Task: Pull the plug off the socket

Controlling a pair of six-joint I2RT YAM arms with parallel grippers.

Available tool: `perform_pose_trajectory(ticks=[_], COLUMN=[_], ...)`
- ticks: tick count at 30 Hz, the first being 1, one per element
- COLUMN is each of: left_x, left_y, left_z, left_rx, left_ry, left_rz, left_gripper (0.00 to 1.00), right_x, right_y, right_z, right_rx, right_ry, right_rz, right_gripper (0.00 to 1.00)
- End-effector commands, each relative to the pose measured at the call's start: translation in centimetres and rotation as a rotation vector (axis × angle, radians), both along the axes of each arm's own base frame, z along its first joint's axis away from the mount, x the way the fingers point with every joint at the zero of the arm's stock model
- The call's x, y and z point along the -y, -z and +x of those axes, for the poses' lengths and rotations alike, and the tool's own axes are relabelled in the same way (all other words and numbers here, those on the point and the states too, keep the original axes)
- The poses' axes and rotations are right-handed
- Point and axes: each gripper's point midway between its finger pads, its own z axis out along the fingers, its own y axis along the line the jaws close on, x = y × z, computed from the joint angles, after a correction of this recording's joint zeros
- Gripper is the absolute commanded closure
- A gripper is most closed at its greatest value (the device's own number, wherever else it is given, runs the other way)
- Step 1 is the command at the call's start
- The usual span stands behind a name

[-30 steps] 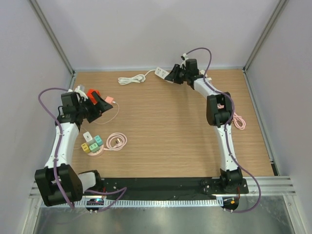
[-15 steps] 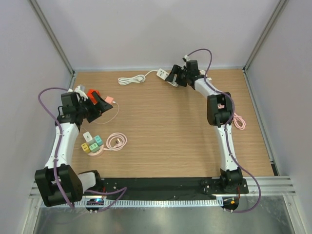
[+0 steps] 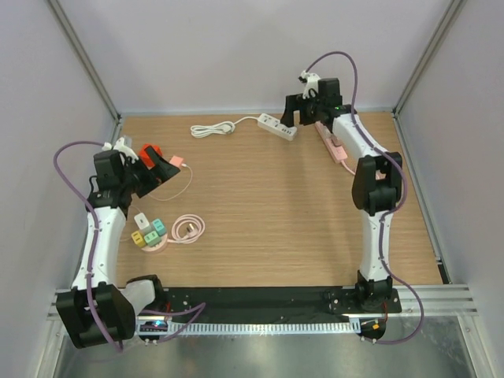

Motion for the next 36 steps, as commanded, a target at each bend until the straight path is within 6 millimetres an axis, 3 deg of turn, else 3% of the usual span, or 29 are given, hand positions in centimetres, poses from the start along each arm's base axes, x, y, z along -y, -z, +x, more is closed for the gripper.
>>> perform_pose_trajectory(ticks=[1, 4, 5, 7, 8, 10, 11, 14, 17, 24, 36], left_x=[-0.4, -0.2, -0.1, 0.2, 0.3, 0.4, 0.5, 0.8, 0.9, 1.0, 1.5], left_y=[-0.9, -1.0, -1.1, -1.2, -1.3, -1.4, -1.3, -1.4, -1.4, -1.5, -1.6], left_z=[0.4, 0.3, 0.4, 0.3, 0.3, 0.3, 0.3, 0.3, 0.3, 0.3, 0.3], left_rx=[0.052, 0.053, 0.056, 0.062, 0.063, 0.069, 0.068, 0.069, 0.074, 0.076, 0.081], left_ry=[-0.007, -0.005, -0.002, 0.012, 0.014, 0.021, 0.023, 0.035, 0.041, 0.044, 0.068], left_rz=[0.027, 0.014, 0.009, -0.004, -0.010, -0.015, -0.020, -0.034, -0.040, -0.046, -0.072], left_gripper=[0.00, 0.00, 0.00, 0.00, 0.00, 0.00, 0.00, 0.00, 0.00, 0.00, 0.00], right_x=[1.0, 3.8, 5.6, 7.9, 10.4, 12.7, 15.0, 17.9, 19.1, 19.4, 19.8], right_y=[-8.9, -9.1, -7.8, -8.2, -7.2, -6.6, -5.4, -2.7, 0.2, 5.4, 9.3], right_z=[-3.5, -5.7, -6.2, -6.9, -7.1, -7.3, -7.5, -7.6, -7.4, -6.6, -6.3], right_rx=[0.227, 0.224, 0.184, 0.170, 0.140, 0.114, 0.075, 0.011, -0.048, -0.163, -0.218], right_ry=[-0.148, -0.129, -0.101, -0.047, 0.003, 0.063, 0.106, 0.162, 0.176, 0.178, 0.184], right_rz=[-0.151, -0.228, -0.238, -0.232, -0.236, -0.246, -0.257, -0.308, -0.347, -0.352, -0.374], right_gripper=[0.00, 0.00, 0.00, 0.00, 0.00, 0.00, 0.01, 0.01, 0.00, 0.00, 0.02])
